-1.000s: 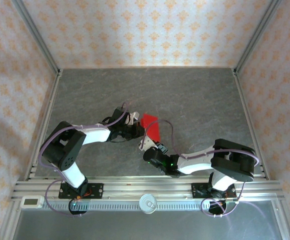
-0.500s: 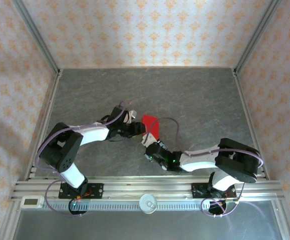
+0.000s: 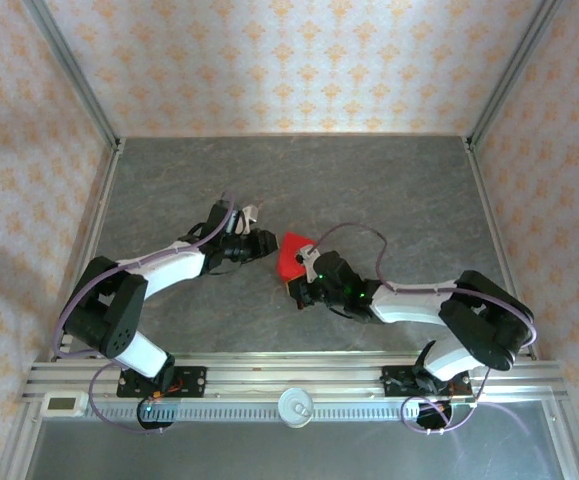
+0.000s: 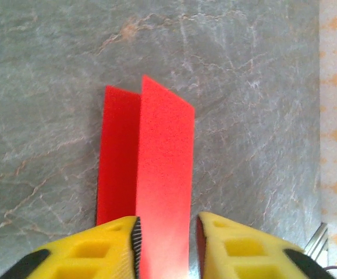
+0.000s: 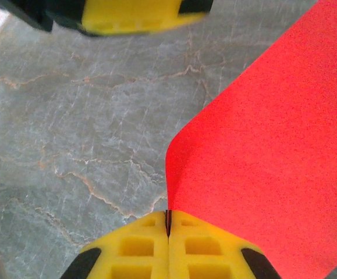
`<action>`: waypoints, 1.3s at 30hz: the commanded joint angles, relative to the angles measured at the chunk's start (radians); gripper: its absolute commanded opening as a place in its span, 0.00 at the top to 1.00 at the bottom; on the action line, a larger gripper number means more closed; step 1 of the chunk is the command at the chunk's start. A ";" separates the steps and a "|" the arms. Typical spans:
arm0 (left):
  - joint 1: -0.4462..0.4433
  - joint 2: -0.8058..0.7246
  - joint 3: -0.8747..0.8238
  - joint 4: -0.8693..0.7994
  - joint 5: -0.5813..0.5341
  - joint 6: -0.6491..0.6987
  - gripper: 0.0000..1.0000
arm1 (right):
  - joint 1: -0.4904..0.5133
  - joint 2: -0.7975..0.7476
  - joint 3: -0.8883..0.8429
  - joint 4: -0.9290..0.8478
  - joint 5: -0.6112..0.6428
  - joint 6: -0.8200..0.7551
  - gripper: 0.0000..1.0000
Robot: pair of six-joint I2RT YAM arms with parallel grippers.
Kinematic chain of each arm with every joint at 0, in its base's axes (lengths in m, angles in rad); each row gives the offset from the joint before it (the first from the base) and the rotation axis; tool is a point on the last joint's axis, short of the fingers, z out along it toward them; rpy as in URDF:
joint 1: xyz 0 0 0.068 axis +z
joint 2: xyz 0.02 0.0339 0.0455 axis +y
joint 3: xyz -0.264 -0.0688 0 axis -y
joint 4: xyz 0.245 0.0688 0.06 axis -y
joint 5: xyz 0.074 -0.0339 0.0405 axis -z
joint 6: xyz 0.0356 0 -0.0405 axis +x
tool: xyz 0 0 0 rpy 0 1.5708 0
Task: Fold a paper plane with a square sheet of paper (pick it up from the middle)
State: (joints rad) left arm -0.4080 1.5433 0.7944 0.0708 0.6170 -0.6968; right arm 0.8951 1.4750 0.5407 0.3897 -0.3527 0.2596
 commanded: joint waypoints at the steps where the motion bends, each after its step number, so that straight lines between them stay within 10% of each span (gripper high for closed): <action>1: 0.001 0.014 0.054 0.013 0.028 0.017 0.74 | -0.010 0.029 0.014 0.005 -0.109 0.047 0.98; 21: -0.090 0.431 0.405 -0.245 0.018 0.233 0.91 | -0.045 0.062 -0.012 0.055 -0.167 0.071 0.99; 39: -0.095 0.485 0.319 -0.224 -0.051 0.240 0.95 | -0.159 0.102 0.012 -0.003 -0.210 0.105 0.99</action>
State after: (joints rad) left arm -0.4976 1.9995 1.1603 -0.0845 0.6392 -0.4694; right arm 0.7433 1.5738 0.5404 0.4061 -0.5545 0.3523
